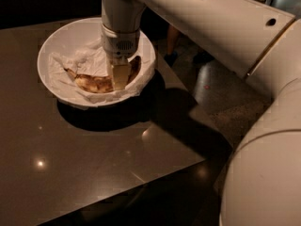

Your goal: Pick banana from white bowl

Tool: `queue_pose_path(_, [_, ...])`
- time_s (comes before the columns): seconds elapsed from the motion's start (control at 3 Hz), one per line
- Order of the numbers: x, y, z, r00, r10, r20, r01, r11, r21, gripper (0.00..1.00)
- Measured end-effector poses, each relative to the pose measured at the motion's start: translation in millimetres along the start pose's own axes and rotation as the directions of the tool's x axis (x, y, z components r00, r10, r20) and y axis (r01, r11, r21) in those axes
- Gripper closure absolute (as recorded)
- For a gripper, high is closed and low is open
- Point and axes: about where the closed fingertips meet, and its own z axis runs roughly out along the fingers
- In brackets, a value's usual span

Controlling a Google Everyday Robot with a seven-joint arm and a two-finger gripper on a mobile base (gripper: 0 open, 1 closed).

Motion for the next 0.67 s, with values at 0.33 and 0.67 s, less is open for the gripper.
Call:
queue_pose_path(0.33, [-8.9, 9.2, -16.4, 0.999, -0.031, -0.006, 0.031, 0.9993, 0.020, 1.00])
queue_pose_path(0.67, [-15.9, 20.3, -30.8, 0.999, -0.047, -0.022, 0.048, 0.9983, 0.034, 1.00])
